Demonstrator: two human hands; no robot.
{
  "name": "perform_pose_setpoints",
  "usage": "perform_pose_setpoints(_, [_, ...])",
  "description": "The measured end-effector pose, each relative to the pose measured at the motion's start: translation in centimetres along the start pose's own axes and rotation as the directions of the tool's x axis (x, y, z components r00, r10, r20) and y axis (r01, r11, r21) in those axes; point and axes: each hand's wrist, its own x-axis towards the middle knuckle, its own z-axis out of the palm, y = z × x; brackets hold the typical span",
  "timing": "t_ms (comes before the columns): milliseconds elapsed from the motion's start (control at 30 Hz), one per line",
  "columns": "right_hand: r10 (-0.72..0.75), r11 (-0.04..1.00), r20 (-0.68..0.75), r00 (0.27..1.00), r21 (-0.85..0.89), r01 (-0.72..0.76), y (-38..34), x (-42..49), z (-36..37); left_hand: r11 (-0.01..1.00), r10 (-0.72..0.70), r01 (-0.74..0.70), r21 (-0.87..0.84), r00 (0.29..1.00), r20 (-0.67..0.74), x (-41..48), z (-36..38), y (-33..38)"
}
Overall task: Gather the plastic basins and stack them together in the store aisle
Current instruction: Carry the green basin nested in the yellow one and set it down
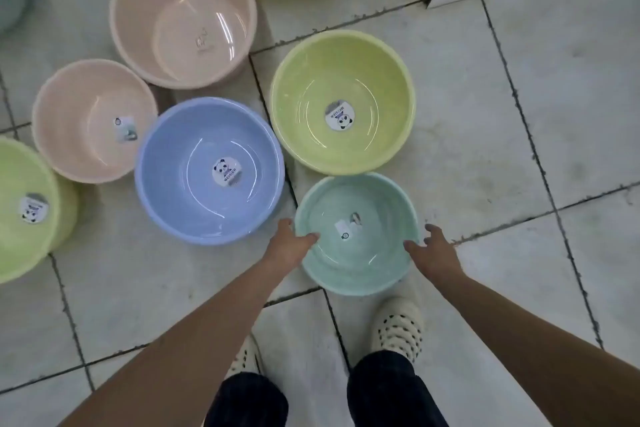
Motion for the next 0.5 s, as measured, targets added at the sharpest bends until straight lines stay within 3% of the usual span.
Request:
perform_pose_setpoints(67, [0.015, 1.0, 0.008, 1.0, 0.019, -0.015, 0.5, 1.4, 1.3, 0.997, 0.016, -0.017, -0.071, 1.0, -0.007, 1.3, 0.9, -0.6])
perform_pose_setpoints(233, [0.058, 0.997, -0.026, 0.998, 0.054, -0.056, 2.4, 4.0, 3.8, 0.998, 0.037, -0.036, -0.054, 0.999, 0.017, 3.2, 2.0, -1.9])
perform_pose_setpoints(367, [0.047, 0.998, -0.079, 0.996, -0.044, -0.051, 3.4, 1.6, 3.8, 0.992, 0.107, -0.104, 0.071, 0.993, -0.051, 2.1, 1.7, -3.2])
perform_pose_setpoints(500, [-0.004, 1.0, -0.115, 0.993, -0.015, 0.002, 3.0, -3.0, 2.2, 0.987, 0.147, -0.15, -0.051, 0.988, -0.05, -2.3, 0.1, -3.3])
